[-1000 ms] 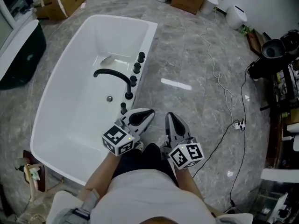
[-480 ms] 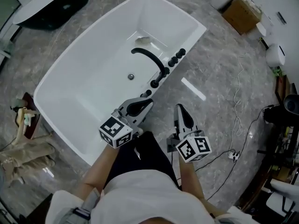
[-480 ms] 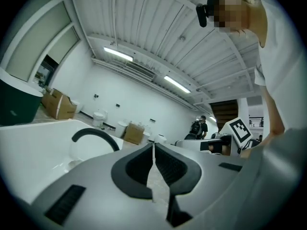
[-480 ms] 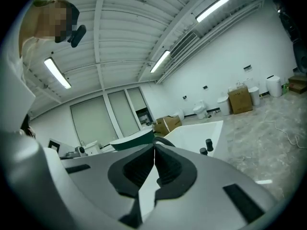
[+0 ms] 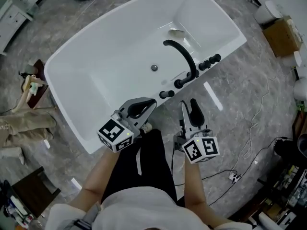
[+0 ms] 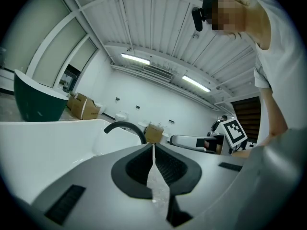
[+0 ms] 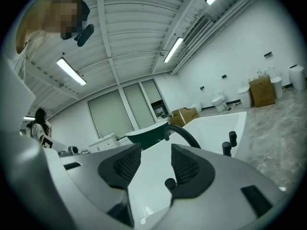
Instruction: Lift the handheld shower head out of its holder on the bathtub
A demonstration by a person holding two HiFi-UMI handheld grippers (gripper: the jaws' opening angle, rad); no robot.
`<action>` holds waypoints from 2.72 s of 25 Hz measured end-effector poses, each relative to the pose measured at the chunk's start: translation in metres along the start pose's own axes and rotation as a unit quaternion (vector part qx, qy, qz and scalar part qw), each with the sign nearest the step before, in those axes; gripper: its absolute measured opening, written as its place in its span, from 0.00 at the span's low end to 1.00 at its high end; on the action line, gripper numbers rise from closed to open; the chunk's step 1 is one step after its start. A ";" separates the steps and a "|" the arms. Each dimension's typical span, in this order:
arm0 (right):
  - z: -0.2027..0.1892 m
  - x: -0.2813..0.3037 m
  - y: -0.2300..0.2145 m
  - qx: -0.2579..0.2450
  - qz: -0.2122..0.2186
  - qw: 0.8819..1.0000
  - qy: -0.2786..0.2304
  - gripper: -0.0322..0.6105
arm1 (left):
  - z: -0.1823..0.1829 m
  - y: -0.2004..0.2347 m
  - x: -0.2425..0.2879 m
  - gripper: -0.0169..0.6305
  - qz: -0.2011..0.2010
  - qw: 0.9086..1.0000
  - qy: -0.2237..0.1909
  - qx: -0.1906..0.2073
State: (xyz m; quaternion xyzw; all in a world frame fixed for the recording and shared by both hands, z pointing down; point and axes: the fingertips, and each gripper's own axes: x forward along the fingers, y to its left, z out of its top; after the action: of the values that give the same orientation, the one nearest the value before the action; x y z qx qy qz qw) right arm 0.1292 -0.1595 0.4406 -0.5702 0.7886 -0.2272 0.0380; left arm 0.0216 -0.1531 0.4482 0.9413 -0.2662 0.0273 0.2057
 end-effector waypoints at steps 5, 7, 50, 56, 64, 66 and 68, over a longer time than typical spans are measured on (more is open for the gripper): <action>-0.013 0.020 -0.002 -0.009 0.019 1.000 0.014 0.37 | -0.020 0.009 0.003 0.06 0.009 1.000 0.004 -0.015; -0.024 0.027 -0.006 -0.020 0.016 0.999 0.026 0.37 | -0.027 0.015 0.005 0.06 0.016 1.000 0.003 -0.021; -0.166 0.116 -0.043 -0.161 -0.013 0.976 0.145 0.25 | -0.138 0.102 0.005 0.06 0.072 0.992 0.020 -0.100; -0.164 0.114 -0.046 -0.155 -0.023 0.977 0.143 0.25 | -0.136 0.102 0.004 0.06 0.070 0.993 0.021 -0.098; -0.154 0.111 -0.041 -0.160 -0.020 0.978 0.134 0.25 | -0.129 0.096 0.003 0.06 0.067 0.993 0.020 -0.095; -0.151 0.110 -0.039 -0.161 -0.018 0.978 0.130 0.25 | -0.127 0.094 0.004 0.06 0.065 0.993 0.019 -0.093; -0.149 0.108 -0.038 -0.162 -0.016 0.978 0.127 0.25 | -0.127 0.092 0.005 0.06 0.062 0.994 0.020 -0.091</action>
State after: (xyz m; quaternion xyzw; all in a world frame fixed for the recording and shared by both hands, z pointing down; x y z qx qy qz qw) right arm 0.0777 -0.2208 0.6106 -0.5479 0.8040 -0.1674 -0.1594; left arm -0.0140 -0.1754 0.5987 0.8995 -0.3216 0.0349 0.2936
